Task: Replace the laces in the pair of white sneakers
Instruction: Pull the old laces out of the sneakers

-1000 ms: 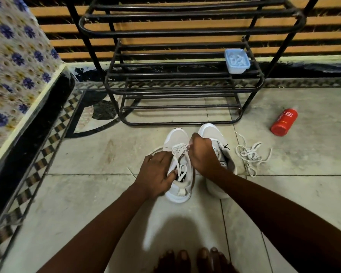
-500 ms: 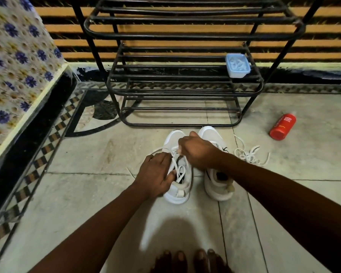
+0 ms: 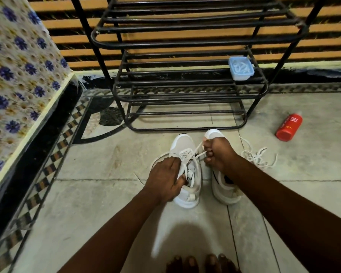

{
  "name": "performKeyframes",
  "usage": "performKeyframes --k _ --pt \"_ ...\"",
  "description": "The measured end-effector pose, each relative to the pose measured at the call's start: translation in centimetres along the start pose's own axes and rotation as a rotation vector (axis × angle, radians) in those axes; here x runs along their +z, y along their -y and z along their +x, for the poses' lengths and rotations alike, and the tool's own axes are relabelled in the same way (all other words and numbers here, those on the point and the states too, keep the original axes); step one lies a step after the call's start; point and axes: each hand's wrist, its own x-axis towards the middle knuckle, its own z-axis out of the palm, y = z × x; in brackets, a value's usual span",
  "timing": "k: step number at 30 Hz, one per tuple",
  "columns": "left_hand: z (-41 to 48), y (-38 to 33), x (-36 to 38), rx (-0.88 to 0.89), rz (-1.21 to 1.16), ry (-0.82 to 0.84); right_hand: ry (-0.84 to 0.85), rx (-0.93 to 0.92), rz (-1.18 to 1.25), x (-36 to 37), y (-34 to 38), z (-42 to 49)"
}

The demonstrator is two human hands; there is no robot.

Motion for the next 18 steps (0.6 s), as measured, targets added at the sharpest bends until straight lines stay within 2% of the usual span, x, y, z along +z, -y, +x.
performKeyframes --k 1,2,5,6,11,13,15,16,18 --pt "-0.1 -0.1 0.0 -0.001 -0.007 -0.004 -0.038 0.023 0.035 0.0 -0.1 -0.1" --pt "-0.1 -0.2 0.0 -0.001 -0.013 -0.006 -0.046 -0.049 -0.093 0.1 0.0 -0.2" --pt "0.0 0.0 -0.2 0.012 0.008 0.000 0.084 -0.445 -0.863 -0.1 0.9 -0.7" --pt "0.0 0.1 -0.2 0.019 0.010 -0.006 0.112 -0.495 -0.992 -0.4 1.2 -0.6" --pt "0.0 0.0 0.2 0.021 -0.004 -0.044 0.177 -0.548 -1.394 -1.2 1.2 -0.3" --pt "0.1 0.1 0.2 0.016 0.006 -0.046 0.198 -0.664 -1.316 -1.5 1.5 -0.6" --pt "0.0 0.1 0.2 0.006 0.000 -0.039 0.148 -0.810 -1.044 -1.5 1.1 -1.2" --pt "0.0 0.1 0.2 0.002 -0.004 -0.035 0.063 -0.830 -0.866 -1.3 0.5 -1.5" --pt "-0.1 0.1 0.4 -0.005 -0.021 -0.031 -0.175 -0.674 -0.465 -0.5 -0.7 -1.5"
